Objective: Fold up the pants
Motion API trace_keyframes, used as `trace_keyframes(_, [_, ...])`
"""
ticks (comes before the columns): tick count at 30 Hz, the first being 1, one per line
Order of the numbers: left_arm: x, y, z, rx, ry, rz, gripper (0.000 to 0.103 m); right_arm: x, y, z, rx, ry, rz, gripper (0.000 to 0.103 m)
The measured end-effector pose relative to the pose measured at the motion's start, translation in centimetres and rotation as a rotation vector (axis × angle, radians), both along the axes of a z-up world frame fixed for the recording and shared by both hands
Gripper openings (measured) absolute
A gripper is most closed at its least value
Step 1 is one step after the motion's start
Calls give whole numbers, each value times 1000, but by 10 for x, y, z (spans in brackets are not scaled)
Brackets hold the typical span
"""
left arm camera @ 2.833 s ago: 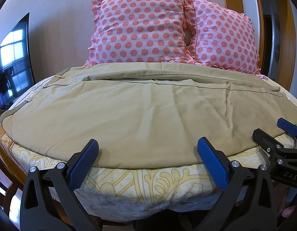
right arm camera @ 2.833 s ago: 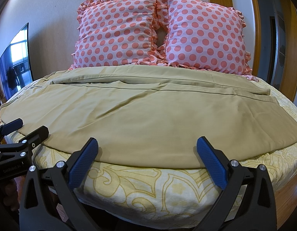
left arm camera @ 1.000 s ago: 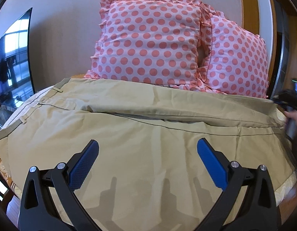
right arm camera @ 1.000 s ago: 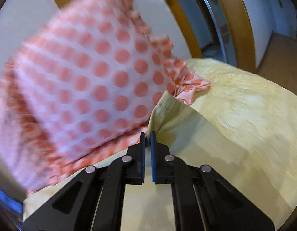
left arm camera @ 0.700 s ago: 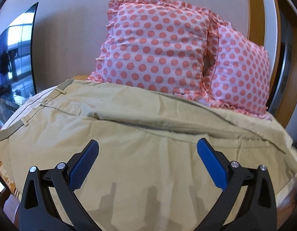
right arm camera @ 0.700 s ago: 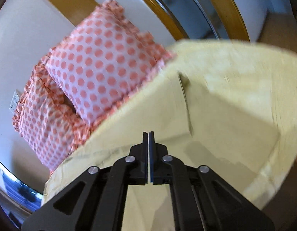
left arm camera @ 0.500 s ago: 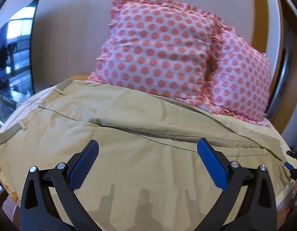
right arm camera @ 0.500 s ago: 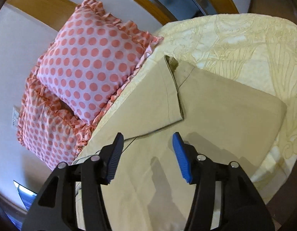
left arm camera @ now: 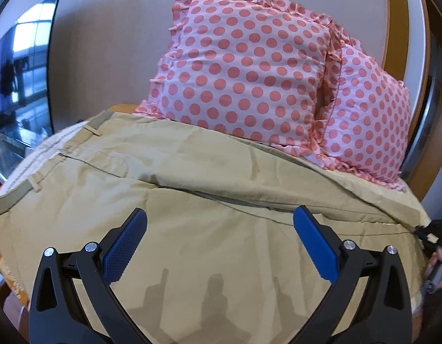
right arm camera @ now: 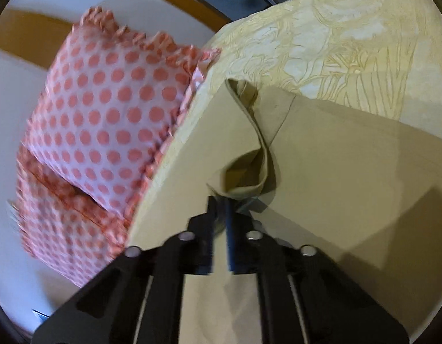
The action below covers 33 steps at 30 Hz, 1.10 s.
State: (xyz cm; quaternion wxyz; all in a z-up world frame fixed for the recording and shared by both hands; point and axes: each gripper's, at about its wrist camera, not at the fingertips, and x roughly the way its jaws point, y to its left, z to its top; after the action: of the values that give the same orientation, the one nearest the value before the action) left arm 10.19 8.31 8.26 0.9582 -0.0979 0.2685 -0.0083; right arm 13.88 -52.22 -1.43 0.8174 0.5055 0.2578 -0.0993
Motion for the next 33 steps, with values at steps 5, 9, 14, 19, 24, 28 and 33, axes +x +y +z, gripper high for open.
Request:
trace_keyframes(5, [32, 13, 11, -47, 20, -48, 102, -30, -7, 10, 1, -171, -9, 1])
trace_keyframes(9, [85, 30, 17, -146, 76, -55, 102, -59, -10, 27, -38, -262, -41, 0])
trace_keyframes(14, [162, 45, 1, -273, 232, -1, 102, -79, -23, 47, -112, -262, -53, 6])
trace_keyframes(19, [181, 35, -4, -300, 231, 30, 102, -46, 4, 37, 24, -155, 148, 52])
trace_keyframes(24, [171, 7, 4, -172, 188, -28, 102, 1, 56, 24, 110, -68, 323, 52])
trace_keyframes(28, [160, -3, 8, -57, 161, -45, 102, 21, 73, 14, 65, 77, 299, 42])
trace_keyframes(33, [158, 2, 4, 20, 160, -33, 102, 12, 44, 8, 108, 88, 114, 27])
